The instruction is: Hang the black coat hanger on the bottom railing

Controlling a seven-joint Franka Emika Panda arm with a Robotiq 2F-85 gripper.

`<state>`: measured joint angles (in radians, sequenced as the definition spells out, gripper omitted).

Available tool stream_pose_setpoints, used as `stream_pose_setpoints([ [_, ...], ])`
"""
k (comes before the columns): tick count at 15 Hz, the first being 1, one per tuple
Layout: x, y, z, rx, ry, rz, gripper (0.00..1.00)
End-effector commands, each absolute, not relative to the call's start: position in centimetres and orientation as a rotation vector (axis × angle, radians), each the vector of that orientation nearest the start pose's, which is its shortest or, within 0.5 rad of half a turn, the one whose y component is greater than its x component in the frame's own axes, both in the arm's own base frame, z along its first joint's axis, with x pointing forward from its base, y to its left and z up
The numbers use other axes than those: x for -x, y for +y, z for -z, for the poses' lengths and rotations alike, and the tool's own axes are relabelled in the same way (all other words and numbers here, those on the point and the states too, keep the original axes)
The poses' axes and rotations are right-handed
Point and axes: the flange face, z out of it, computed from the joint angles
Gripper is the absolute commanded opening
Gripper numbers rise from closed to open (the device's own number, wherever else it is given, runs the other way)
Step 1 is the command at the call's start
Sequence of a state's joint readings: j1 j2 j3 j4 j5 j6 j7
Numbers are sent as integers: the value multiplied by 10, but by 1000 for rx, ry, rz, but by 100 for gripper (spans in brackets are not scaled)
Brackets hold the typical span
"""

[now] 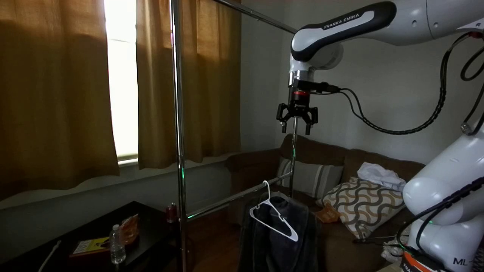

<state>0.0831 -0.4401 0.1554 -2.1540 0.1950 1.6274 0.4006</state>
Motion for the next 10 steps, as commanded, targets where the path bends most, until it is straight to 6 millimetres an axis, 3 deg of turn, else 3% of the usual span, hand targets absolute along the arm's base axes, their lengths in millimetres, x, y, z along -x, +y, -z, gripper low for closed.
stream_pose_setpoints([
  [1, -394, 126, -565, 3027, 303, -192, 100],
  [3, -394, 126, -565, 3027, 303, -192, 100],
  [6, -406, 110, -544, 3035, 455, -203, 100],
  [10, -422, 89, -512, 3062, 436, -202, 100],
])
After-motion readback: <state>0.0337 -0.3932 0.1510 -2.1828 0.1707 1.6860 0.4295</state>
